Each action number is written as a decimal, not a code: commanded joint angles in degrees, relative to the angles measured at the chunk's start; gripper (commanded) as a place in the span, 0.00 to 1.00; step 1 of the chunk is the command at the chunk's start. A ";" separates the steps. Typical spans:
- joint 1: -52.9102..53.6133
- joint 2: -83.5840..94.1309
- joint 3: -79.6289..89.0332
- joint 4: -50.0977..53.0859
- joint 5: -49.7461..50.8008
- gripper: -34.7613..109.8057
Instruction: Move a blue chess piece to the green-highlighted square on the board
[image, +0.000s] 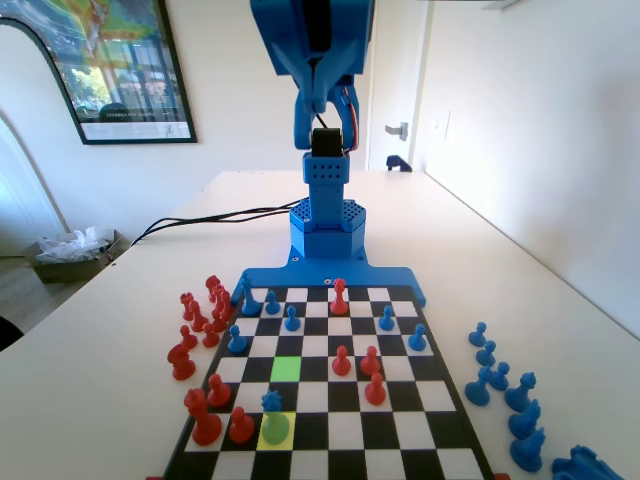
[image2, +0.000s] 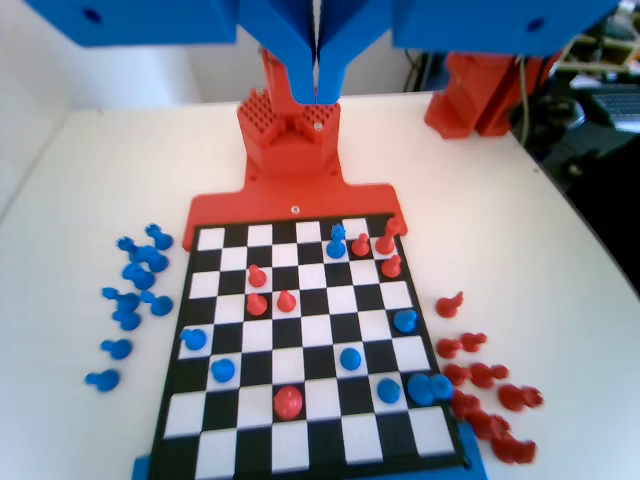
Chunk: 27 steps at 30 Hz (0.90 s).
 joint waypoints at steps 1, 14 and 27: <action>1.14 -6.06 -9.76 1.93 -0.62 0.25; 5.10 -30.94 -23.82 1.58 0.00 0.25; 5.45 -43.07 -26.37 -6.33 1.58 0.27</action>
